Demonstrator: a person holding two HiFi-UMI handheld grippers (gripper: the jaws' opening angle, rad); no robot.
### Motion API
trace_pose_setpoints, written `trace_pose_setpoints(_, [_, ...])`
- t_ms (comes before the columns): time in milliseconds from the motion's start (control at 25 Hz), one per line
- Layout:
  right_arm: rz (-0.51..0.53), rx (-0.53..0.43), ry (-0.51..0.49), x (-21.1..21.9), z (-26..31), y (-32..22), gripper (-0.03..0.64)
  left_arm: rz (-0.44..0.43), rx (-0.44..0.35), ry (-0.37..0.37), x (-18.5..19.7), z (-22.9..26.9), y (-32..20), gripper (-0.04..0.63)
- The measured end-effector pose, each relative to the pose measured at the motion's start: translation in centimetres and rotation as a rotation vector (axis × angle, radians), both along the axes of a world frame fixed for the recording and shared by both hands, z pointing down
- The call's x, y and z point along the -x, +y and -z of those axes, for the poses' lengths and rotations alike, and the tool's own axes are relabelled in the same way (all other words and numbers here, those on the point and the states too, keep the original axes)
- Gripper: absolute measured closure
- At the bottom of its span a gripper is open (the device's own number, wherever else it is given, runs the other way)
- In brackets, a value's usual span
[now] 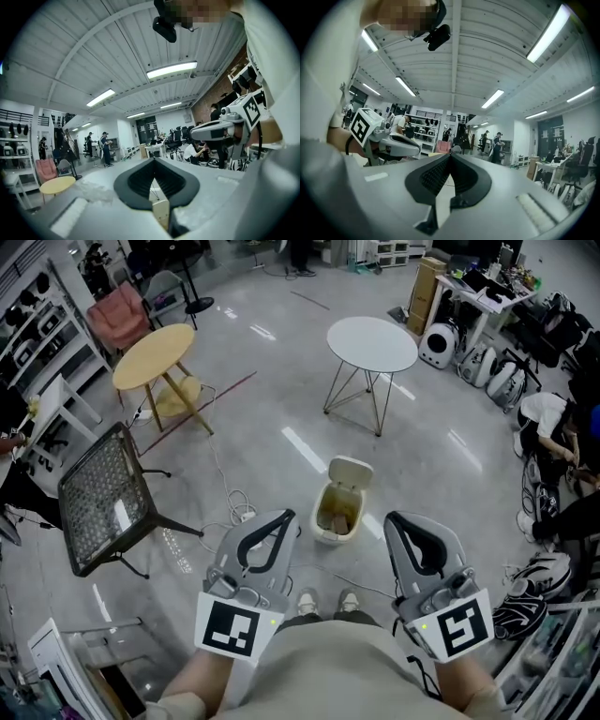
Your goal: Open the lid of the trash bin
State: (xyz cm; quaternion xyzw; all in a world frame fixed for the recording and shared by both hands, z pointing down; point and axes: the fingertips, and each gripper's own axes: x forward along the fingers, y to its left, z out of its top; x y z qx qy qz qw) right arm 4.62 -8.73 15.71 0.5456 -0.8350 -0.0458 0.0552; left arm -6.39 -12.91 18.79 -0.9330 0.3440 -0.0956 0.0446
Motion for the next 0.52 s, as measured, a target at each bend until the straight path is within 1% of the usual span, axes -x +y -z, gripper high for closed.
trace_pose_setpoints(240, [0.008, -0.022, -0.003, -0.36, 0.54, -0.39, 0.614, 0.009, -0.008, 0.002, 0.12, 0.33, -0.26, 0.594])
trace_pose_setpoints(520, [0.008, -0.007, -0.024, -0.80, 0.31, -1.03, 0.614, 0.006, -0.006, -0.001, -0.21, 0.60, -0.89, 0.594])
